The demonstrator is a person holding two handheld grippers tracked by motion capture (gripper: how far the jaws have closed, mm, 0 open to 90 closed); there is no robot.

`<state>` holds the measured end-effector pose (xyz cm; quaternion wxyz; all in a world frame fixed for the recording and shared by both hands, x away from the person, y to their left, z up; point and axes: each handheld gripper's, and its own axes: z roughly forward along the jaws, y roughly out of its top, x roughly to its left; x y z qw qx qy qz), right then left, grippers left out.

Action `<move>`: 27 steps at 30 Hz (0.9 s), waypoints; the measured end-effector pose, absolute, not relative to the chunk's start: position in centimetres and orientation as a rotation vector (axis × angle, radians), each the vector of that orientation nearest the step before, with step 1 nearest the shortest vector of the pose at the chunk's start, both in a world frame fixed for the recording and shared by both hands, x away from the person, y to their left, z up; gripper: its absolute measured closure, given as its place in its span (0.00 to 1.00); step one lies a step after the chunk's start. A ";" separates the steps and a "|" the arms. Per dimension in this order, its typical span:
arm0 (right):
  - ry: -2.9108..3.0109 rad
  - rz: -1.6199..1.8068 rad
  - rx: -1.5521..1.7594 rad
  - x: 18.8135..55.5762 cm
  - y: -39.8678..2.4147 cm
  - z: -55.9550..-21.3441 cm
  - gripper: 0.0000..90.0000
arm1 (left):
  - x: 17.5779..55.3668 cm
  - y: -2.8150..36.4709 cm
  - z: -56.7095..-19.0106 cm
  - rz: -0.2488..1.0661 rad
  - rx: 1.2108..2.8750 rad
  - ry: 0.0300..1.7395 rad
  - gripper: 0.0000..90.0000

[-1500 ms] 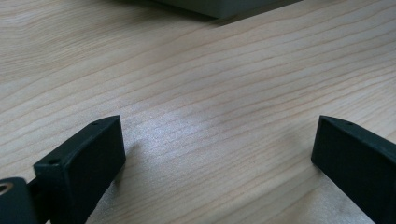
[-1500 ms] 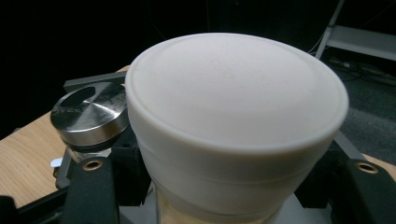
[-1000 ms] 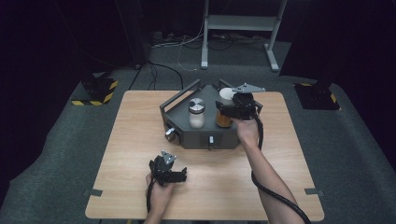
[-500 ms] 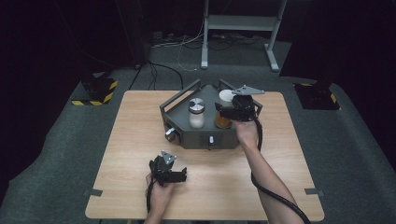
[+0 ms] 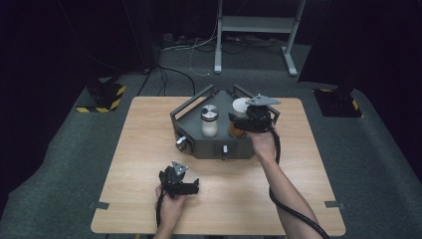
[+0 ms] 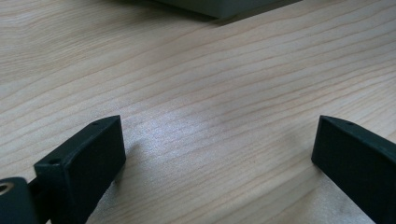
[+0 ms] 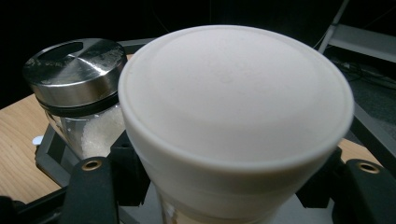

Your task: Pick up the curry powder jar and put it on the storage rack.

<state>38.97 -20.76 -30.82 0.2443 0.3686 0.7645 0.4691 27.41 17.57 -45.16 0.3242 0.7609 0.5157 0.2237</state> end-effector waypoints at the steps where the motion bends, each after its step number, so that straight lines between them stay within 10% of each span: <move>1: 2.087 1.284 1.008 39.0 -20.8 -30.8 0.39 | 27.4 17.6 -45.2 0.586 1.995 1.353 0.03; 27: 2.110 1.307 1.045 39.3 -21.4 -30.8 0.35 | 27.4 17.6 -45.2 0.585 1.994 1.352 0.03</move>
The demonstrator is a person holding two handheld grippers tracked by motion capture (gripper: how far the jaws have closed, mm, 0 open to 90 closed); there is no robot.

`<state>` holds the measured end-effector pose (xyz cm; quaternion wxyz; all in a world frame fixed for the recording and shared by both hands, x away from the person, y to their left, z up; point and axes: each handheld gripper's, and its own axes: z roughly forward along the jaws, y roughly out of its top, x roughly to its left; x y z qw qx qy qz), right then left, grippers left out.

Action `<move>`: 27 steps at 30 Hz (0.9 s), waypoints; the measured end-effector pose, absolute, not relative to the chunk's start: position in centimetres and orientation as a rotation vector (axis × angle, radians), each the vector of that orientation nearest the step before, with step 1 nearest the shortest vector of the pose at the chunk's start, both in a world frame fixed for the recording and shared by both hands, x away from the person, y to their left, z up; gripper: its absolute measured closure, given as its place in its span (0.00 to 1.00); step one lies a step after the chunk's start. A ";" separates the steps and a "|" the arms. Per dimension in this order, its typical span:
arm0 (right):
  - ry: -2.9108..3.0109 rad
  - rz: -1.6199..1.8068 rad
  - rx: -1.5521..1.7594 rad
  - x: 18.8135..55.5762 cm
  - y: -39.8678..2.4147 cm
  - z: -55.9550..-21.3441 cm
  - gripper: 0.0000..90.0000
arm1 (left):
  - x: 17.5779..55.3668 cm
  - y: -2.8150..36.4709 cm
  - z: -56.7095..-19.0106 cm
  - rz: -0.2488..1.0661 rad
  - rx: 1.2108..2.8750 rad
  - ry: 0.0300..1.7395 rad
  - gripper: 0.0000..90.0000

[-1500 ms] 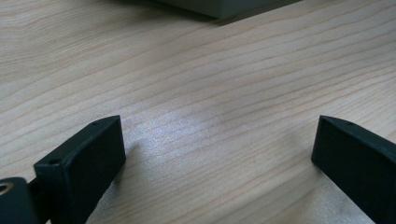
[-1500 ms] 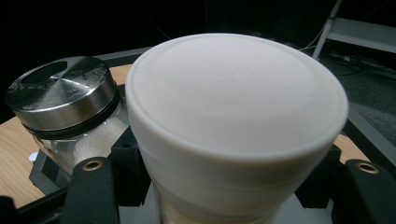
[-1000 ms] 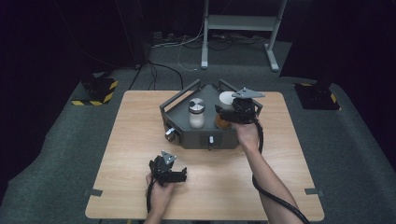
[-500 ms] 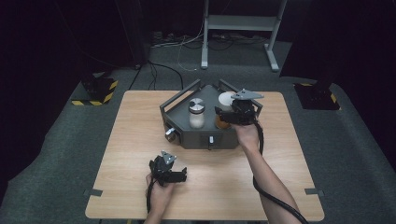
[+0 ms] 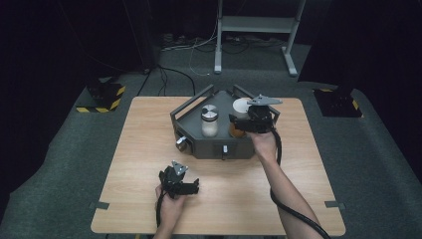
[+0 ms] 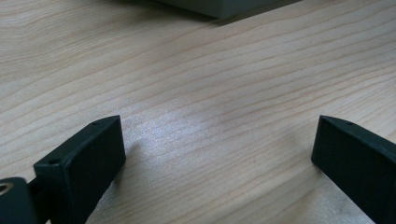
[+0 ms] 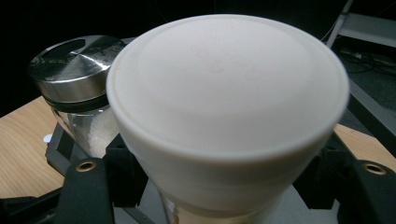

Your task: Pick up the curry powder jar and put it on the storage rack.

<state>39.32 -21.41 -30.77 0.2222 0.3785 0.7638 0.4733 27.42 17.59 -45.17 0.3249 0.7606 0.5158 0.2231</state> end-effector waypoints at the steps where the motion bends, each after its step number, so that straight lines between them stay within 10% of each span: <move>1: 2.108 1.307 1.047 39.3 -21.4 -30.8 0.34 | 27.4 17.6 -45.2 0.585 1.995 1.352 0.03; 27: 2.099 1.391 1.085 37.7 -26.0 -31.6 0.18 | 27.4 17.6 -45.1 0.586 2.000 1.351 0.03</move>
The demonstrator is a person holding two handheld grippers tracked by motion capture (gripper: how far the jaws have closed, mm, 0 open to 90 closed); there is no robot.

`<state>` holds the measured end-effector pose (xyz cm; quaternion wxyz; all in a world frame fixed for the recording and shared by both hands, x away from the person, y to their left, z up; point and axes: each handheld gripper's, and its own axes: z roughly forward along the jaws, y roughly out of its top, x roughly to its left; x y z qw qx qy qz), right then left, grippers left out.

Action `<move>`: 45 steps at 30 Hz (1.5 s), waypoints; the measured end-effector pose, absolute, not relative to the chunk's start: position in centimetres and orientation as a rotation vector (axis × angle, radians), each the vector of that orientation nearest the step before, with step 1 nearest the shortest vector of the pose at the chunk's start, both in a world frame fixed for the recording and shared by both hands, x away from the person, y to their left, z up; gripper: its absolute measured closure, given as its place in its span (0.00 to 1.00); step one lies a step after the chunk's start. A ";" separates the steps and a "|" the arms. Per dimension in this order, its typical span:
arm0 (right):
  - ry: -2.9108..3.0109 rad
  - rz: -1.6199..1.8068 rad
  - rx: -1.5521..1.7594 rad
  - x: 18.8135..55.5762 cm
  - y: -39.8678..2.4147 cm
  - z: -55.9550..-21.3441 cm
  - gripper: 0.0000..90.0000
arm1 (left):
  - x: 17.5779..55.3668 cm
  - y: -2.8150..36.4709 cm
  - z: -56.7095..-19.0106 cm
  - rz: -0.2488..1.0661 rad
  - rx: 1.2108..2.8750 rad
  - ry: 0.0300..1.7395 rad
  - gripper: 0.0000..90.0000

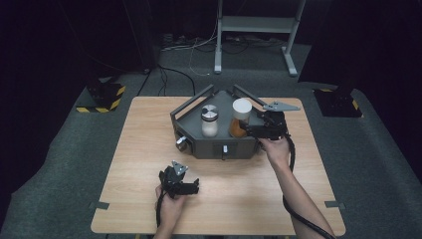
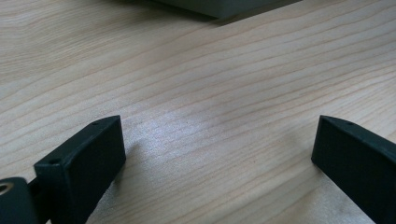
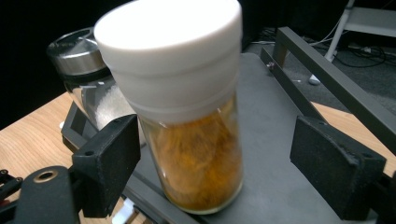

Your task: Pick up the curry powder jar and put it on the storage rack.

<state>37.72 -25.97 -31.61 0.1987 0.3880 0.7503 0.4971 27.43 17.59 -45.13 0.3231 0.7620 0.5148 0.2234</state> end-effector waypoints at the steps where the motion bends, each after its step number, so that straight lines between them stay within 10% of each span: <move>1: 2.099 1.396 1.089 37.6 -26.2 -31.7 0.18 | 27.4 17.6 -45.1 0.587 2.001 1.351 0.03; 45: 2.081 1.396 1.175 33.0 -30.5 -37.7 0.18 | 27.4 17.6 -45.1 0.586 1.999 1.352 0.03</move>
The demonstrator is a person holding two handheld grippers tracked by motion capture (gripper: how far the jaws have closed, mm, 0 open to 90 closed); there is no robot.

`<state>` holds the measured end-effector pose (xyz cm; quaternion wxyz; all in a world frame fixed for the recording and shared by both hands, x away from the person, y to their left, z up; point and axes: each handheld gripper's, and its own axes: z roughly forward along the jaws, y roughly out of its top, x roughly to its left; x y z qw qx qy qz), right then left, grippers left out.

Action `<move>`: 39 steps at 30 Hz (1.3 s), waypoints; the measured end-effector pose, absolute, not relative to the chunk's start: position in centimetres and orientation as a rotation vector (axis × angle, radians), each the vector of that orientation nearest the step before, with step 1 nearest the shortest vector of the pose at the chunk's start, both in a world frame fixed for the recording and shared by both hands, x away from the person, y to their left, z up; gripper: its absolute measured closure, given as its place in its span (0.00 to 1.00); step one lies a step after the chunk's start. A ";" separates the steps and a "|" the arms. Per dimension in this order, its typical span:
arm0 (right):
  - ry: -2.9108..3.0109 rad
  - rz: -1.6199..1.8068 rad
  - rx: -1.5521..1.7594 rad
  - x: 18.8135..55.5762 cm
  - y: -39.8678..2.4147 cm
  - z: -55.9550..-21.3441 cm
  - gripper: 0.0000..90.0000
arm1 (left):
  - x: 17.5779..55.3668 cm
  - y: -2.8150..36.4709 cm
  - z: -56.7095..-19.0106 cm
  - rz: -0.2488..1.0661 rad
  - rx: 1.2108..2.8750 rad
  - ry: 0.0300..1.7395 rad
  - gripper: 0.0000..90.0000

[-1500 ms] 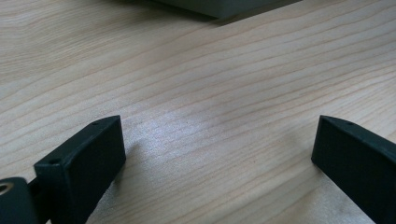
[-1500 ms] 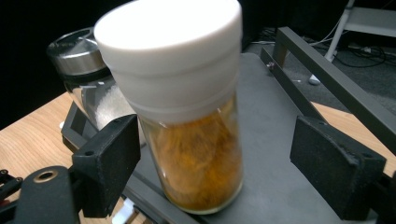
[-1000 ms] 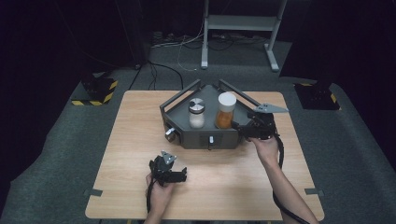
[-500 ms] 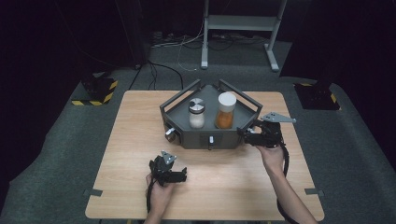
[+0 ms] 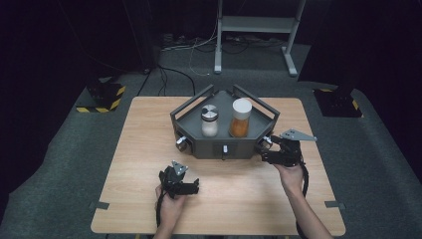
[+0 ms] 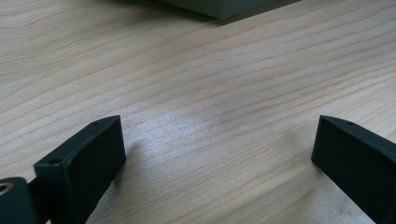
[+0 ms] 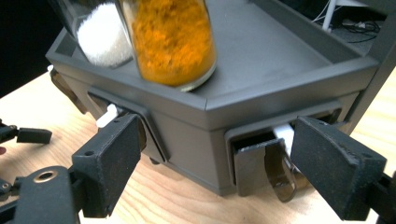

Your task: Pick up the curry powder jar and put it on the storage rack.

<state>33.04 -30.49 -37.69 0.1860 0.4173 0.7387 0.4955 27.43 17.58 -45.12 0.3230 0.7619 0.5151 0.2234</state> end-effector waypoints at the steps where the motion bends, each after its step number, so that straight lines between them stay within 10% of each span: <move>1: 2.081 1.395 1.178 33.0 -30.5 -37.9 0.18 | 27.4 17.6 -45.1 0.587 2.000 1.351 0.03; 39: 2.172 1.235 1.251 31.0 -27.1 -43.9 0.18 | 27.4 17.6 -45.1 0.586 1.999 1.352 0.03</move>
